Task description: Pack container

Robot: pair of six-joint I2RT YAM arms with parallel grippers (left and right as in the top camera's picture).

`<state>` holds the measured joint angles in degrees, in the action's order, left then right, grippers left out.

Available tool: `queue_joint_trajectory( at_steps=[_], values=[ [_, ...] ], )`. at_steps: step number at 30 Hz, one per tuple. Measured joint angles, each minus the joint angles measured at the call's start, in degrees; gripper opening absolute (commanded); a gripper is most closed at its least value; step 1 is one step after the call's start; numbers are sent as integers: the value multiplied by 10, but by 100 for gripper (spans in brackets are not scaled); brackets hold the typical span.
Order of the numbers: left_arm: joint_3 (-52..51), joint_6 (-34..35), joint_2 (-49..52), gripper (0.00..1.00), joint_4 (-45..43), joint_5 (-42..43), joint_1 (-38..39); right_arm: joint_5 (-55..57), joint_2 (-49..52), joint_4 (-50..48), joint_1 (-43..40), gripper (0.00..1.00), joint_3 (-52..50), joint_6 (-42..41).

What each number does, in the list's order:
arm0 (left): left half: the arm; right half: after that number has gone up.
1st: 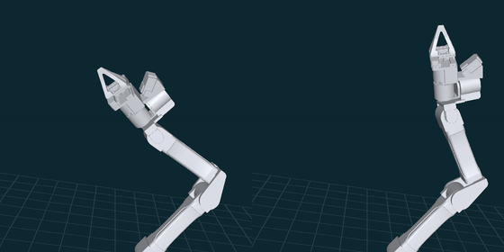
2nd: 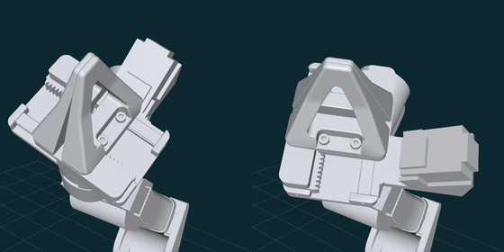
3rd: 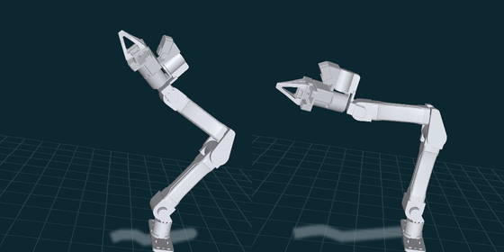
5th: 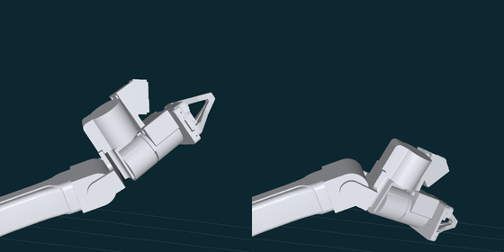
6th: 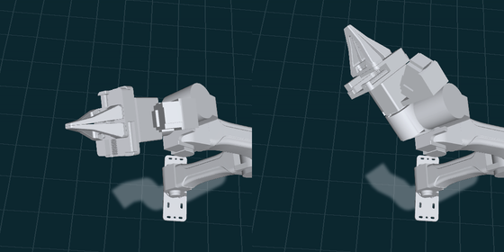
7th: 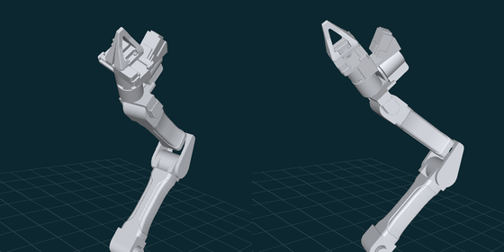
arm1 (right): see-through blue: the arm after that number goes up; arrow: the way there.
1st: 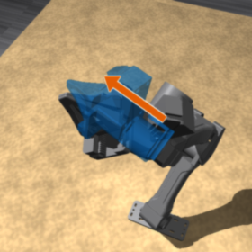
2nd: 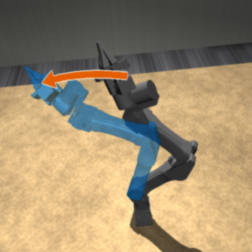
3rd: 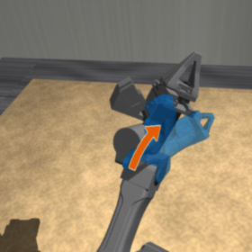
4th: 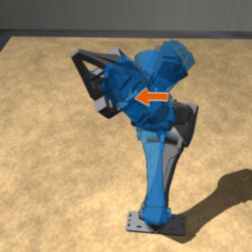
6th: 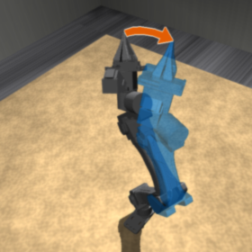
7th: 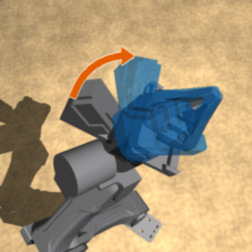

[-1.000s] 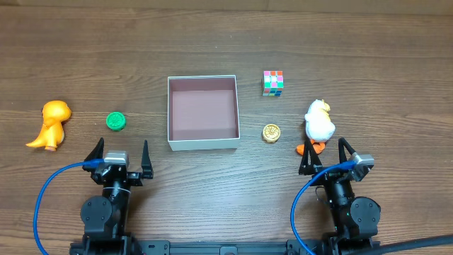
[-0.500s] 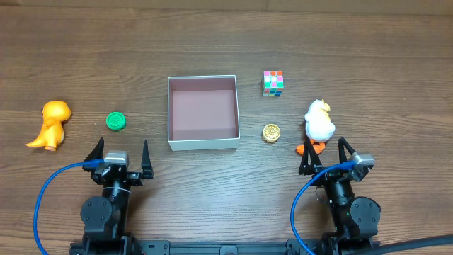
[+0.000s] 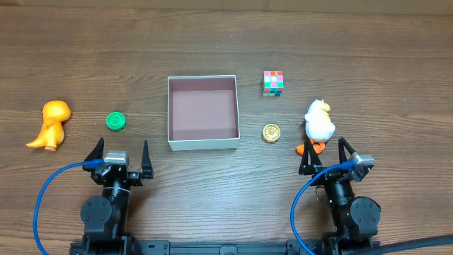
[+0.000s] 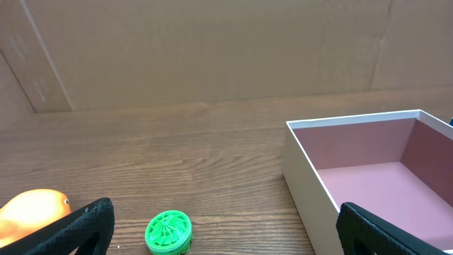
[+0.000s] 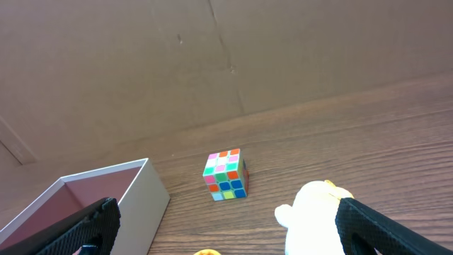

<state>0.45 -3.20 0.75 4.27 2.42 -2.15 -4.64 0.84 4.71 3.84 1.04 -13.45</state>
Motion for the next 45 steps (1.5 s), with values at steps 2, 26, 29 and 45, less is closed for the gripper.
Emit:
queue_joint_trajectory(
  at_steps=[2,26,29,45],
  values=[
    [0,0,0,100,0,0,0,0,0,0,0,100,0,0],
    [0,0,0,100,0,0,0,0,0,0,0,100,0,0],
    [0,0,0,100,0,0,0,0,0,0,0,100,0,0],
    [0,0,0,100,0,0,0,43,0,0,0,100,0,0]
  ],
)
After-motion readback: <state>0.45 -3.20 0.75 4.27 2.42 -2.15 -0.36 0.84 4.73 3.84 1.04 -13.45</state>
